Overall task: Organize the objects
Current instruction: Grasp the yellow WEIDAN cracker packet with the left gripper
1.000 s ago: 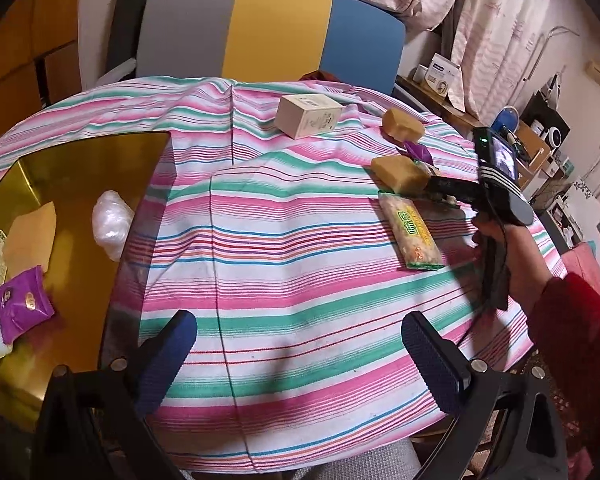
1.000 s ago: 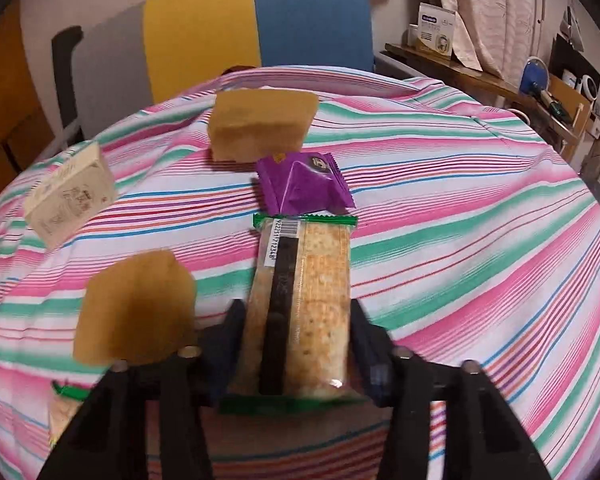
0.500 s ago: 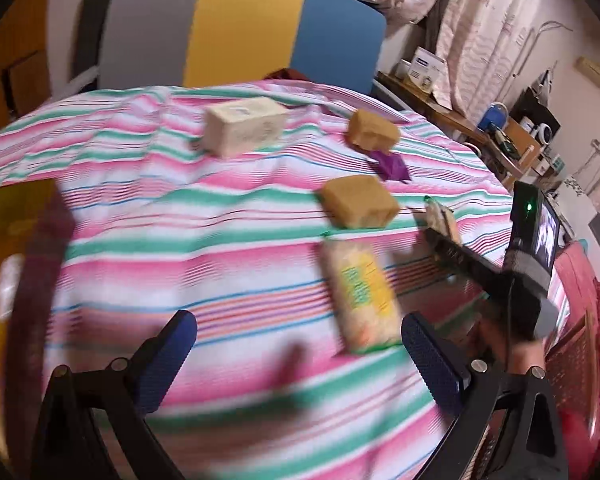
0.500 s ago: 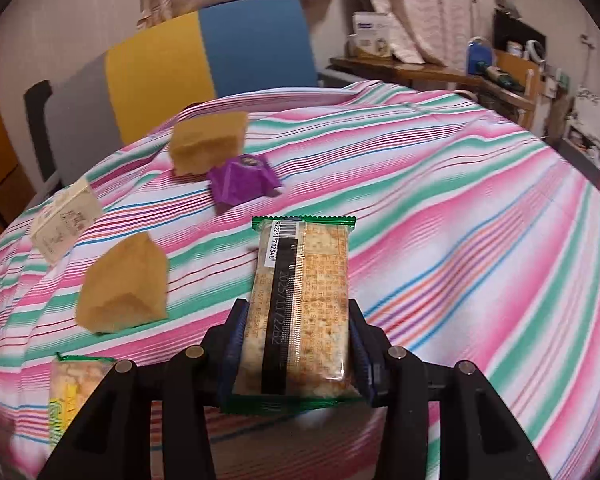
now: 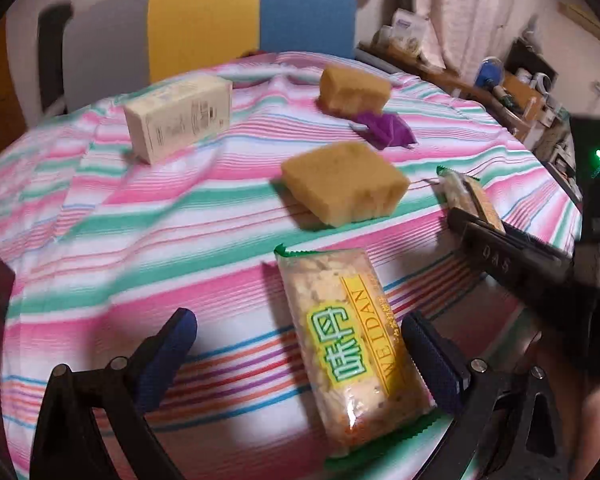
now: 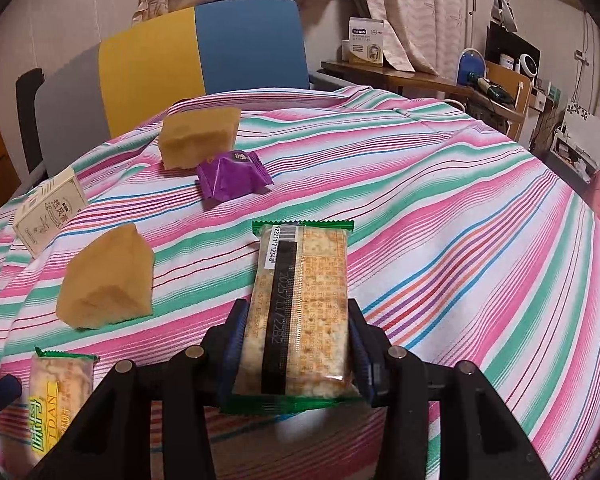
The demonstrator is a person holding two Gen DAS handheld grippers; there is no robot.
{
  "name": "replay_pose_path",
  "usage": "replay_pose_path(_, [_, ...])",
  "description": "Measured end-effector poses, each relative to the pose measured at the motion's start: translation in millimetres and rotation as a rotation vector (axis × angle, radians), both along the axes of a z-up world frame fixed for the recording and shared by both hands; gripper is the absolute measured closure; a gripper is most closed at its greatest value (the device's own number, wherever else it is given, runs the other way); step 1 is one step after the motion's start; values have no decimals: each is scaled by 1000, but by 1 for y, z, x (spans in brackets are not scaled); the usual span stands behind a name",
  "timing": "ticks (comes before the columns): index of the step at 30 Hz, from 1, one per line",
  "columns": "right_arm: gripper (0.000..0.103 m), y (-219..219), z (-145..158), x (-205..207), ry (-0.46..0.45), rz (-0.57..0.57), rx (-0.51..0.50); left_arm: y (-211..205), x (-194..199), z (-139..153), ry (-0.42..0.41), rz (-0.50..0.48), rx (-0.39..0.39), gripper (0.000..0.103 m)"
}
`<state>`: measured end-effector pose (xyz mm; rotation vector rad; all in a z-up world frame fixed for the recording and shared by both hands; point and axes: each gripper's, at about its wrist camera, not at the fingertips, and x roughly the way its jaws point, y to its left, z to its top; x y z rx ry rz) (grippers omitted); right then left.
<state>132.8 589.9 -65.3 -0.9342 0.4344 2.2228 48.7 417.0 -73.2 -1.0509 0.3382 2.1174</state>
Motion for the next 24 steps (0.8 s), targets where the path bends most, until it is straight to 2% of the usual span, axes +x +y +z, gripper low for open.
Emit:
replay_pose_path(6, [56,-1,0,-1,-1,-1,9,-14,-7,4,-20,31,57,1])
replay_pose_path(8, [56,-2,0,-2,-6,-2,14,-13,-9,4,-25,36,63,8])
replay_pose_path(10, [56,-2,0,-3,-12,-2,19,-7,-9,5,-16,4,59,24])
replay_pose_path(12, [56,-3,0,-4,-17,-2,24,-1,-5,5,5,-39,36,27])
replay_pose_path(17, [56,-4,1,-3,-15,-4,30,3,-2,1,13,-60,15,24])
replay_pose_path(18, [56,-4,1,-3,-13,-3,32,6,0,-1,12,-80,-4,17])
replay_pose_path(19, [56,-5,1,-3,-11,-2,34,11,2,-2,21,-106,-30,5])
replay_pose_path(20, [56,-6,2,-3,-6,3,37,16,8,-4,42,-139,-75,1])
replay_pose_path(21, [56,-7,3,-2,2,10,43,18,13,-5,72,-144,-95,0])
replay_pose_path(23, [56,-13,8,0,31,38,63,14,11,-3,67,-129,-66,8])
replay_pose_path(24, [56,-17,11,1,48,57,76,10,9,-2,66,-113,-49,18])
